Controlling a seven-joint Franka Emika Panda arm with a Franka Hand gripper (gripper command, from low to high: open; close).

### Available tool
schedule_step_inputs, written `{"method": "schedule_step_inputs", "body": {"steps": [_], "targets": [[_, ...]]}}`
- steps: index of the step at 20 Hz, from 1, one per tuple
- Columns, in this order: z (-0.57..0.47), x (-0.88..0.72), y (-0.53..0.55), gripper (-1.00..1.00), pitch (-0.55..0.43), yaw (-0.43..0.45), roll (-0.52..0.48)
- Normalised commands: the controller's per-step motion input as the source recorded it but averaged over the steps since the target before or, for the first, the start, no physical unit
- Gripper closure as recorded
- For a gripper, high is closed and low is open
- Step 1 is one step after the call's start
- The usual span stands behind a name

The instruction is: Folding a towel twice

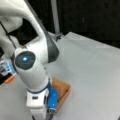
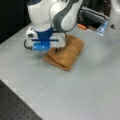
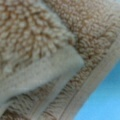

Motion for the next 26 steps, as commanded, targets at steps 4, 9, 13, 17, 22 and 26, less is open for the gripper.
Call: {"method": "schedule_step_inputs", "body": {"steps": [4, 9, 13, 17, 22, 26], "targets": [[0.4, 0.05, -0.27, -1.0, 0.209, 0.188, -0.001], [0.35, 0.01, -0.1, -1.0, 0.251, 0.124, -0.01], [0.29, -0.02, 0.1, -1.0, 0.233, -0.056, -0.078], [0.34, -0.11, 0.38, -1.0, 0.202, -0.202, -0.085], [0.28, -0.15, 0.61, -1.0, 0.169, -0.264, 0.016], [0.12, -0.18, 0.59, -1.0, -0.049, -0.26, 0.283]]}}
